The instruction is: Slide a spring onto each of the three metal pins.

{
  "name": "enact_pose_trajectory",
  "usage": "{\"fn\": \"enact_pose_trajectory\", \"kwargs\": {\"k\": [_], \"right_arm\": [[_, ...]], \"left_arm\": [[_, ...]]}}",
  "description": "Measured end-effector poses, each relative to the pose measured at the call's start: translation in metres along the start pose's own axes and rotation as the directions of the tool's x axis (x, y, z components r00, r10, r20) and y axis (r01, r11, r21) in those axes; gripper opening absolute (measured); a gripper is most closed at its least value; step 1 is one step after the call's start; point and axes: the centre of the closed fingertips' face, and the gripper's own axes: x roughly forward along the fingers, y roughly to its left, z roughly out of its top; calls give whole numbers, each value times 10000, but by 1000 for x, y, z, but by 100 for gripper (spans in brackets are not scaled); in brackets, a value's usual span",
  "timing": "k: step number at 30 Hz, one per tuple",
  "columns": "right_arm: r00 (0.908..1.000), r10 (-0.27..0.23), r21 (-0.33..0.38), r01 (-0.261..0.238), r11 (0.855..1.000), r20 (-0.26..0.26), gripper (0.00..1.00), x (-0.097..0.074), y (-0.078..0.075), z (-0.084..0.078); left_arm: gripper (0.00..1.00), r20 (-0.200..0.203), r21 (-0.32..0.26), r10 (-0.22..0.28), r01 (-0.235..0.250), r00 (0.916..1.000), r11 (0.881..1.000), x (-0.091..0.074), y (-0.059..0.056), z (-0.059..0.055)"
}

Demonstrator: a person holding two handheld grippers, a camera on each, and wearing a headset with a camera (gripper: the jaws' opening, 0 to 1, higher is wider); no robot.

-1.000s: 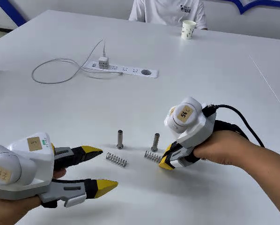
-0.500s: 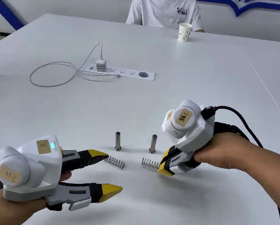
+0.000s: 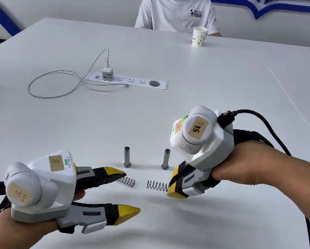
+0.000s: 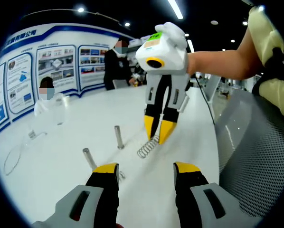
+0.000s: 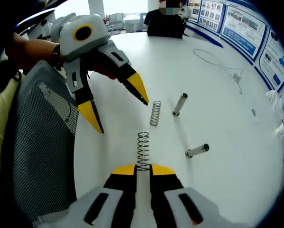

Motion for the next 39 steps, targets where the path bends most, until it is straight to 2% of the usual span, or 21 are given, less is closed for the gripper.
{"fn": "enact_pose_trajectory", "kwargs": {"k": [8,21,34,39], "right_arm": [[9998,176,-619,-171,9979,72,11,-5,12,13],[9988,487,-1358,-485,9895,-18,11,-7,25,21],[9976,690,-1601,-698,9846,-105,11,-9,32,22],[9976,692,-1664,-689,9837,-40,11,-12,34,25]], "left_arm": [[43,29,249,-210,209,9998,9995,4,-5,3],[30,135,605,-551,542,9984,9967,7,-15,7],[14,109,989,-831,816,9965,9917,9,-22,6],[13,68,1066,-817,805,9966,9910,8,-22,6]]}}
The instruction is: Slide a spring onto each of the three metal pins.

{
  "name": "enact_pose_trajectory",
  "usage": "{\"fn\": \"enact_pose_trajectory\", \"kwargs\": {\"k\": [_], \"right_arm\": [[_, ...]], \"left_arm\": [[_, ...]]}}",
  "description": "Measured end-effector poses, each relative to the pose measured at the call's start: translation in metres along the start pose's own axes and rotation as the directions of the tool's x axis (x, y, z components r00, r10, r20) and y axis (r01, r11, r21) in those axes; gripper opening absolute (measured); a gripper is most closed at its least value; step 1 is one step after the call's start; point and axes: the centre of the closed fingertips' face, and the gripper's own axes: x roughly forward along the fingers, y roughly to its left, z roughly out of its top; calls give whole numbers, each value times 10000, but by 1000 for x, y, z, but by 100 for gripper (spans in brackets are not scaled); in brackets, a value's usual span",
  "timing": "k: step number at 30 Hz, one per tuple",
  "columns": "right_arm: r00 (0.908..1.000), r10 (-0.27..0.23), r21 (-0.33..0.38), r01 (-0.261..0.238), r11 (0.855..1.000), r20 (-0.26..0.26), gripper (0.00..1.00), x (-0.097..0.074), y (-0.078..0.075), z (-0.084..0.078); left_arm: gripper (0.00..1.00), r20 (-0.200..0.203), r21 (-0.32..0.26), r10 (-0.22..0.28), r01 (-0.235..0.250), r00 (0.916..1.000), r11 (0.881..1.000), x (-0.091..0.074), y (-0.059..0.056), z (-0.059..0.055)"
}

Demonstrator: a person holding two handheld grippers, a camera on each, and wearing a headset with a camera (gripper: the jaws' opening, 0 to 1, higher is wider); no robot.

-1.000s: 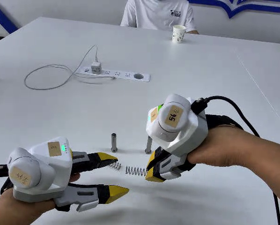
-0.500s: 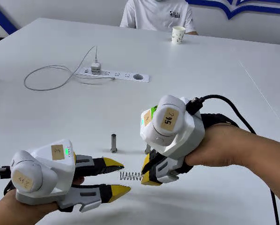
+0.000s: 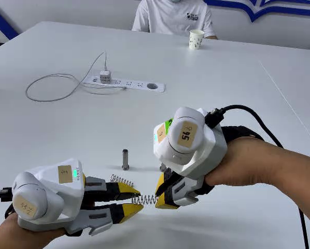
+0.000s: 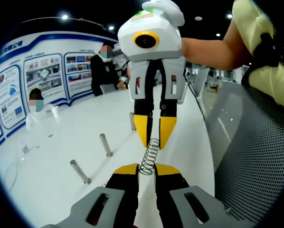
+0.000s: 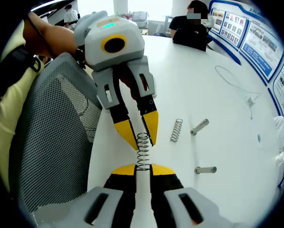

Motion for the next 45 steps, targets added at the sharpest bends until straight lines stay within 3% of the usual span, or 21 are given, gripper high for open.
{"fn": "enact_pose_trajectory", "kwargs": {"k": [14,25,37,45], "right_arm": [[9973,-257,-281,277,9992,684,11,-17,0,23],[9928,-301,-452,355,9983,1158,11,-20,2,40],[9902,-226,-665,321,9973,1381,11,-19,3,54],[9910,-261,-650,349,9973,1311,11,-19,1,52]], "left_arm": [[11,-77,58,31,-31,10000,10000,0,-2,0],[11,-37,35,34,-34,10000,10000,0,-2,1],[12,87,-3,-12,12,10000,10000,3,-3,4],[12,138,-76,-14,15,9999,10000,4,-2,4]]}}
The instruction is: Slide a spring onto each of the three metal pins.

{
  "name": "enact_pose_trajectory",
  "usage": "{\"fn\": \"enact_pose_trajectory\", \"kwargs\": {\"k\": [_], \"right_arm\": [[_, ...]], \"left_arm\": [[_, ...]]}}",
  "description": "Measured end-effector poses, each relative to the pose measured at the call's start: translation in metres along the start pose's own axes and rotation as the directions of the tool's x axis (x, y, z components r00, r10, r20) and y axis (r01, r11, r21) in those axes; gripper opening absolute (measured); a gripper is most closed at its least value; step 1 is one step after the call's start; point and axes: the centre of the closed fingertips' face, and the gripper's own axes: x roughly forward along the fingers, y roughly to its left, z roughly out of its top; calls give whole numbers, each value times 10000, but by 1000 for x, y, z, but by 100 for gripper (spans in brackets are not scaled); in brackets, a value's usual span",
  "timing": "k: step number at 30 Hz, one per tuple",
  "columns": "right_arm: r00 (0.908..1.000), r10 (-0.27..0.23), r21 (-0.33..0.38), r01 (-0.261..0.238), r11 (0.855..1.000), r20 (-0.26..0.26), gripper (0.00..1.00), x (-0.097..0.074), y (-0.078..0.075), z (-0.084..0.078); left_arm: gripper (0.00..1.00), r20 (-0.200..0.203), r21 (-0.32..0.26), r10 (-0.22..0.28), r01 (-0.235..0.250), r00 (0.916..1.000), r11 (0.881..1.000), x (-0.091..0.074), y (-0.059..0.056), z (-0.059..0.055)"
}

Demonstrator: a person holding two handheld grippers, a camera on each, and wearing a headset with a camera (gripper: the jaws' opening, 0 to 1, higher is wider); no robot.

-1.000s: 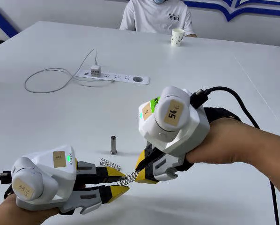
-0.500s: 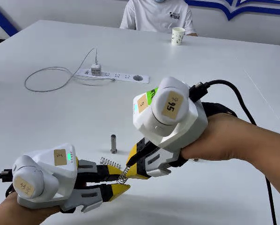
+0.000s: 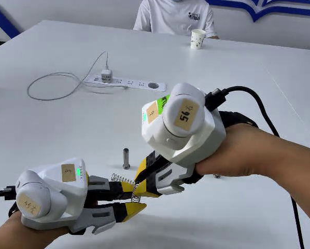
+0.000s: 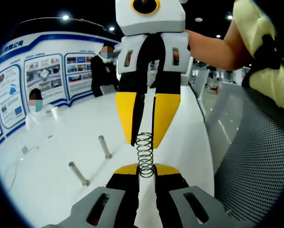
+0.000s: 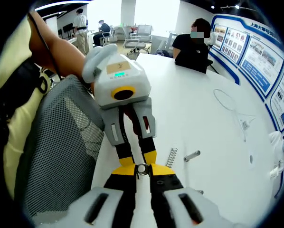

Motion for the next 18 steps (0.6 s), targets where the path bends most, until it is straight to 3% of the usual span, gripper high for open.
{"fn": "enact_pose_trajectory", "kwargs": {"k": [18], "right_arm": [[9995,-234,101,236,9997,-226,11,-8,-10,-8]], "left_arm": [[22,122,-559,383,-375,9992,9977,-9,9,-2]]}}
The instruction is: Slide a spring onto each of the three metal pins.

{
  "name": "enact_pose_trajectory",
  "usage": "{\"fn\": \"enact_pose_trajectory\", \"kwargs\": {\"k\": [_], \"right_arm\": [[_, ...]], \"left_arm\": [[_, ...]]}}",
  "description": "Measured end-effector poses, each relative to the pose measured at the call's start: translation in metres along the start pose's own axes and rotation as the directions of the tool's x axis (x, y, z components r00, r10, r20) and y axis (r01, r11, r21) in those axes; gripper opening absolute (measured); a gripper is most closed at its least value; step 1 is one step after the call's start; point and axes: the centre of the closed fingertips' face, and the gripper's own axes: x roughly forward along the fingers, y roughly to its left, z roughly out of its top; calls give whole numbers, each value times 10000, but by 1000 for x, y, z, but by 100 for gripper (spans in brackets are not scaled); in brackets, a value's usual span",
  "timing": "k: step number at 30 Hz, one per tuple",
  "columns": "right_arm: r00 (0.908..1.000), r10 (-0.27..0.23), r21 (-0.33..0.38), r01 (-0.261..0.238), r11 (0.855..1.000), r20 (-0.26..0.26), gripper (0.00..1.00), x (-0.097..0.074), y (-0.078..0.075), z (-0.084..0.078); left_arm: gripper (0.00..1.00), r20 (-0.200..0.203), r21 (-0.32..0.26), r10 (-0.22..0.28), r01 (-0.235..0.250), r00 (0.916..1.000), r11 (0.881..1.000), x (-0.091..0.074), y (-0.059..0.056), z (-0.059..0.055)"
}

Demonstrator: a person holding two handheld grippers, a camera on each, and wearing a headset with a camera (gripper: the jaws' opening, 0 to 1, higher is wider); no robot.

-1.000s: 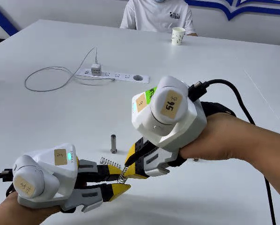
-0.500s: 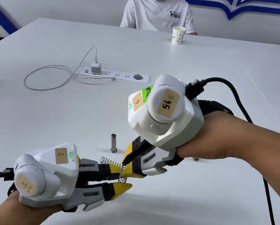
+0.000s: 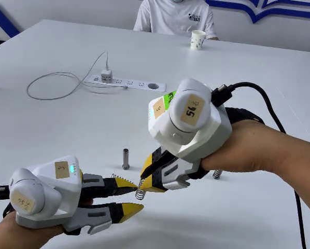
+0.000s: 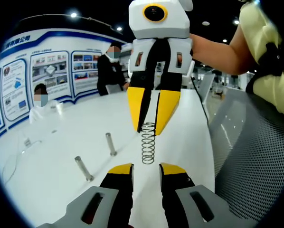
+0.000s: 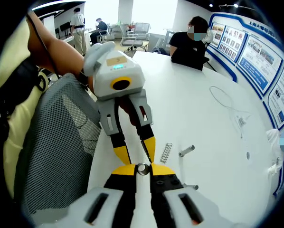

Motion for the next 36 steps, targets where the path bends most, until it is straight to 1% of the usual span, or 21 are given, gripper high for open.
{"fn": "enact_pose_trajectory", "kwargs": {"k": [9,13,24,28,36], "right_arm": [[9997,-233,163,235,9996,-125,11,-7,-8,-8],[9993,-352,255,356,9990,-149,11,-12,-13,-11],[9970,-720,499,734,9961,-279,11,-24,-28,-22],[9959,-845,600,862,9945,-316,11,-27,-35,-26],[9935,-1042,776,1075,9912,-464,11,-31,-49,-35]], "left_arm": [[29,-6,-286,329,-329,9995,9990,-8,8,-3],[33,-23,-450,533,-533,9986,9976,-12,13,-5],[44,-75,-895,1108,-1110,9938,9898,-23,25,-12],[48,-66,-1057,1262,-1262,9920,9864,-25,27,-12],[50,-99,-1201,1418,-1419,9899,9826,-27,29,-15]]}}
